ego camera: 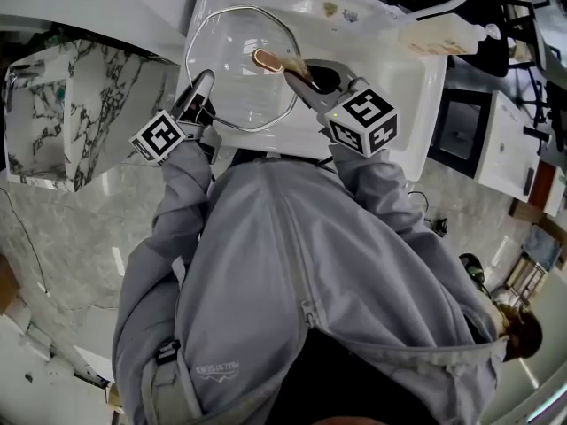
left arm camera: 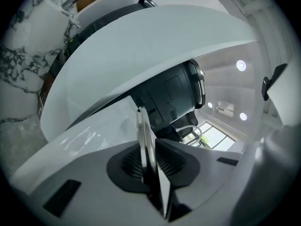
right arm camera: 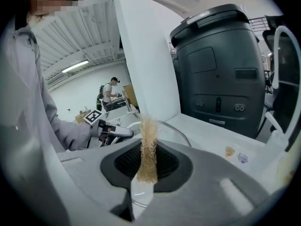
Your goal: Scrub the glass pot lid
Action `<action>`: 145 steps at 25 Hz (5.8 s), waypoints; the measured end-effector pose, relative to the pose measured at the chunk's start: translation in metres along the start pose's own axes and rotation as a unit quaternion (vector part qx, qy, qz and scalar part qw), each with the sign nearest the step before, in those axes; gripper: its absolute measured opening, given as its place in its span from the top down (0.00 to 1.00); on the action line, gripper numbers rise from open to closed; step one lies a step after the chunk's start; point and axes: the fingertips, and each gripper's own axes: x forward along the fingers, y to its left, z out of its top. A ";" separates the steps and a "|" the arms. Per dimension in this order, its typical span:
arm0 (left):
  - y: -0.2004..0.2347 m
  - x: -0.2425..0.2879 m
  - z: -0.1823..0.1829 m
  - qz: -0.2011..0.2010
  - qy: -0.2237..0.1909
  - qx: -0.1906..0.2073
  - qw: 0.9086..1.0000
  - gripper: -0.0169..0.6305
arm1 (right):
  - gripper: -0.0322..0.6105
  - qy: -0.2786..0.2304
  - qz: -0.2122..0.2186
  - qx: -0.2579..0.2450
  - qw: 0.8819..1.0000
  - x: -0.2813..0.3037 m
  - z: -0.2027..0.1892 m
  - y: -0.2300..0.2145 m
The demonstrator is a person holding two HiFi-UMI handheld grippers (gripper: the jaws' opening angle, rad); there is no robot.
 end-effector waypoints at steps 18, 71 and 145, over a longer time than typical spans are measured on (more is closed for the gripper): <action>0.058 -0.007 -0.009 0.099 0.093 -0.046 0.990 0.76 | 0.88 0.040 -0.021 0.009 0.999 0.056 -0.019 -0.005; 0.045 -0.041 -0.028 0.196 0.200 0.256 0.925 0.90 | 0.88 0.221 0.093 -0.411 0.880 0.184 -0.045 0.059; 0.043 -0.040 -0.030 0.280 0.240 0.360 0.857 0.90 | 0.88 0.184 0.151 -0.234 0.942 0.181 -0.039 -0.088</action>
